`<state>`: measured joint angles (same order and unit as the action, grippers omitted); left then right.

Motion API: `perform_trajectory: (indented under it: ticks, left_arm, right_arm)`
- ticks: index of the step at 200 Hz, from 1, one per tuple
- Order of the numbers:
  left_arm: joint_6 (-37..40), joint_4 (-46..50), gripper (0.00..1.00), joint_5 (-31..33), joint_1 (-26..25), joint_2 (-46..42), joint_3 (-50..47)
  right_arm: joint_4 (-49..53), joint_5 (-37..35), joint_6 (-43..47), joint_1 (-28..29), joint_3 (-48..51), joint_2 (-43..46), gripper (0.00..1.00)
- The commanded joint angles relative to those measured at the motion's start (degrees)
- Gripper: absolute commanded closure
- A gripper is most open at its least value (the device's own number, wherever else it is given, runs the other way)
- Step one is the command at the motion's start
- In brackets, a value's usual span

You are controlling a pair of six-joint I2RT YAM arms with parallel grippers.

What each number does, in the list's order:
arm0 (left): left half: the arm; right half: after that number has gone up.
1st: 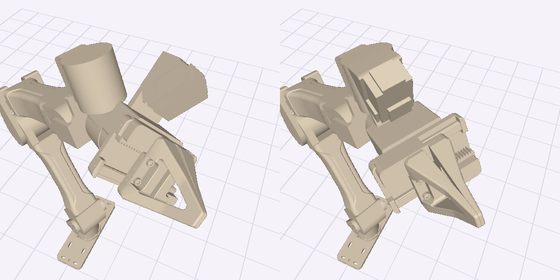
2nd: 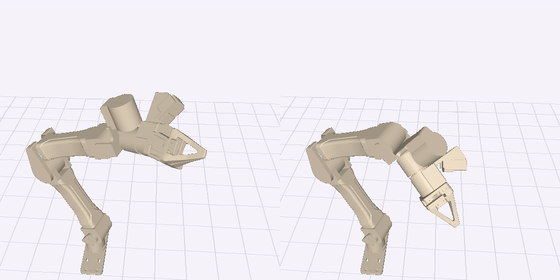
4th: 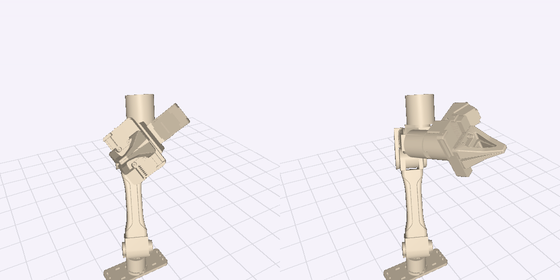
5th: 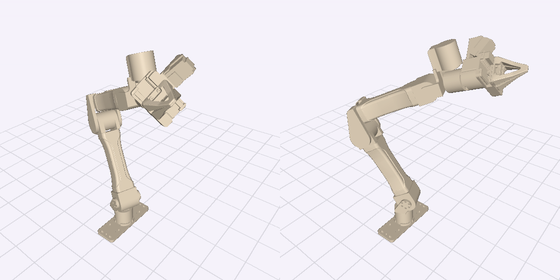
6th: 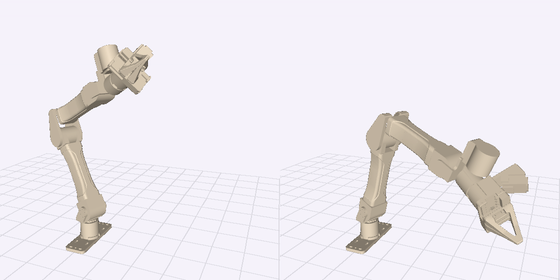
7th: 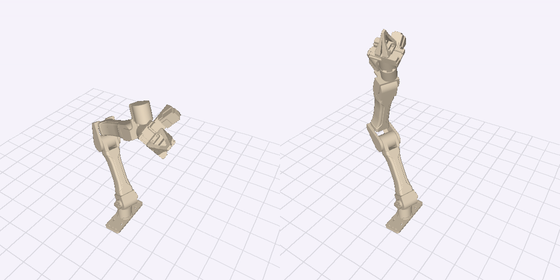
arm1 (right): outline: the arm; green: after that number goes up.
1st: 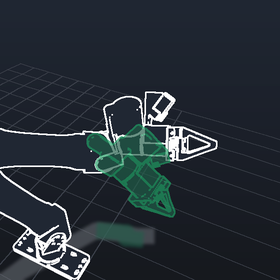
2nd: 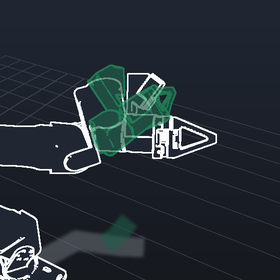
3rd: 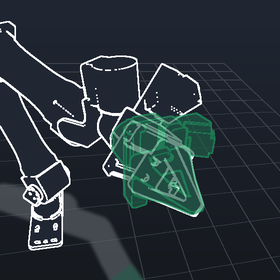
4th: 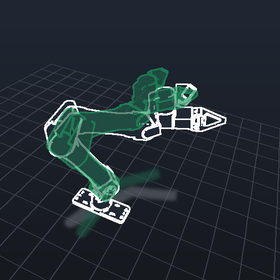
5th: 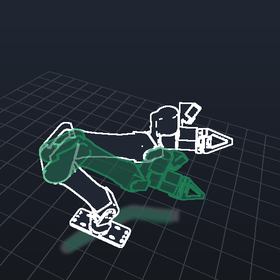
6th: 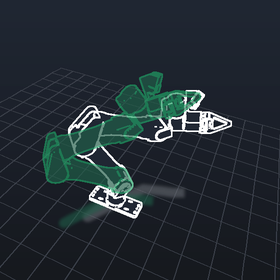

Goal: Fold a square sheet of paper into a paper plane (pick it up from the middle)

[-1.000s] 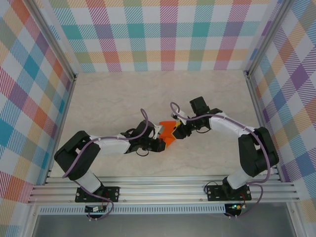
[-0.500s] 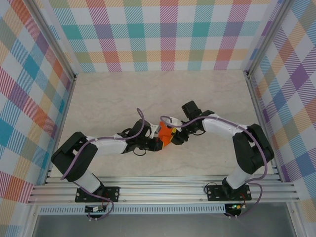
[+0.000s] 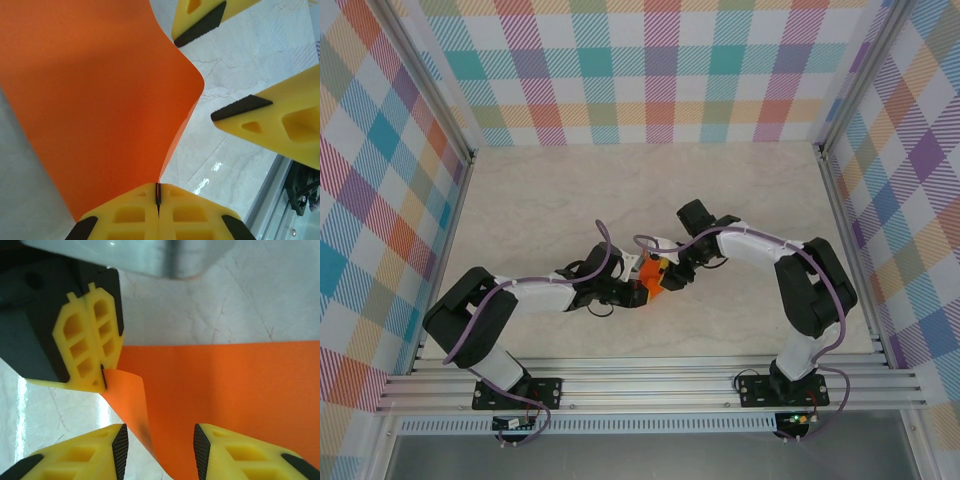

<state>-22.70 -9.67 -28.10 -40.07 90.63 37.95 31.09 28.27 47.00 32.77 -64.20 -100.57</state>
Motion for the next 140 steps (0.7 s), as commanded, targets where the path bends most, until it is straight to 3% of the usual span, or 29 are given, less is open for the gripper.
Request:
perform_trajectory:
  ticks: [1, 51, 91, 119, 140]
  left_arm:
    - [0.83, -1.84, 0.95, -1.66, 1.05, -0.79, -0.6]
    - [0.81, -2.36, 0.95, -1.98, 1.4, -0.99, -0.56]
    - [0.83, -1.86, 0.94, -1.88, 1.49, -0.24, -0.46]
    - [0.82, -0.73, 0.91, -1.54, 1.53, -0.44, -0.38]
    - [0.57, 0.13, 0.87, -0.97, 1.49, -0.84, -0.34]
  right_arm:
    - [4.86, 4.01, 3.25, 0.79, -2.5, -1.66, 0.6]
    - [6.91, 3.48, 3.51, 1.6, -3.78, -2.91, 0.65]
    - [5.23, 3.17, 2.69, 1.6, -2.77, -2.08, 0.77]
    - [5.38, 2.69, 2.09, 1.59, -3.41, -2.76, 0.85]
    - [6.38, 2.58, 1.76, 1.55, -4.79, -3.83, 0.86]
